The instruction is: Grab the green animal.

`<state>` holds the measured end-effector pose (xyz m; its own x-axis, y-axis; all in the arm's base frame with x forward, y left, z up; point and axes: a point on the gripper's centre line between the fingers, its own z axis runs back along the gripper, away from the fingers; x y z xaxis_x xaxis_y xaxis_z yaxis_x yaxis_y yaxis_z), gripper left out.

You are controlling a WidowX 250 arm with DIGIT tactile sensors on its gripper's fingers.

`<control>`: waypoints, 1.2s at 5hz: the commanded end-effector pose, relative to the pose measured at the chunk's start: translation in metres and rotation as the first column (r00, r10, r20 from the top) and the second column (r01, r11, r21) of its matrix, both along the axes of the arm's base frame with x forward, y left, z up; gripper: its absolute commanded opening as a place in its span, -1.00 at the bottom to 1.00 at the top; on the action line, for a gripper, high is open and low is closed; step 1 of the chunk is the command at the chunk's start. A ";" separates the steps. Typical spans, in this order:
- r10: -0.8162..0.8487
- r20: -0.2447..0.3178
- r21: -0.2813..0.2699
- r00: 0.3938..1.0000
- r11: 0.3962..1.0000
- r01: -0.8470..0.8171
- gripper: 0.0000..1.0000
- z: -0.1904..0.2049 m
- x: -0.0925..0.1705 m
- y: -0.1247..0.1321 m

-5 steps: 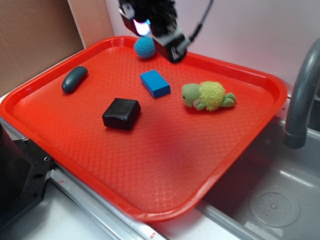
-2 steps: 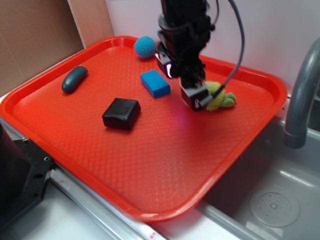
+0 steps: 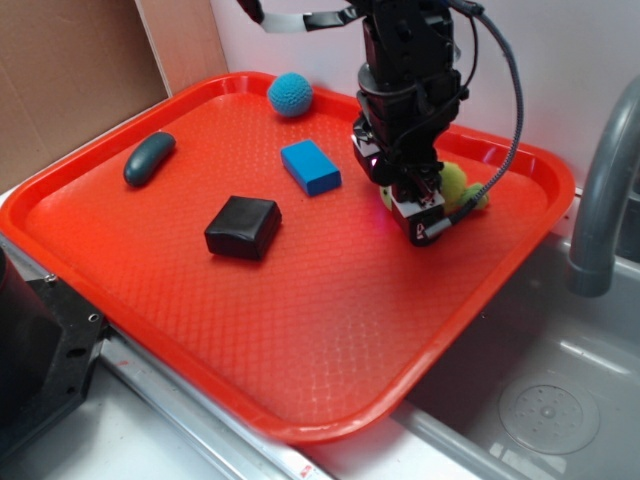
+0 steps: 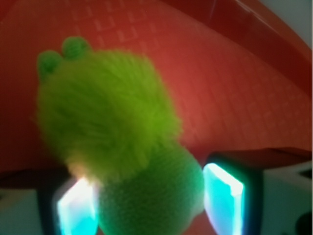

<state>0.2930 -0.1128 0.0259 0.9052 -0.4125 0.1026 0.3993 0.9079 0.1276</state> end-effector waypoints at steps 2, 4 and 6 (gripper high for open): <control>0.176 -0.039 -0.046 0.984 0.983 -0.178 -1.00 0.048 -0.003 0.025; 0.422 -0.022 -0.043 0.906 0.905 -0.423 -1.00 0.122 -0.056 0.066; 0.501 -0.037 -0.118 0.864 0.857 -0.502 -1.00 0.142 -0.100 0.101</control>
<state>0.1956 -0.0073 0.1613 0.9892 0.1153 0.0902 -0.1165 0.9932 0.0084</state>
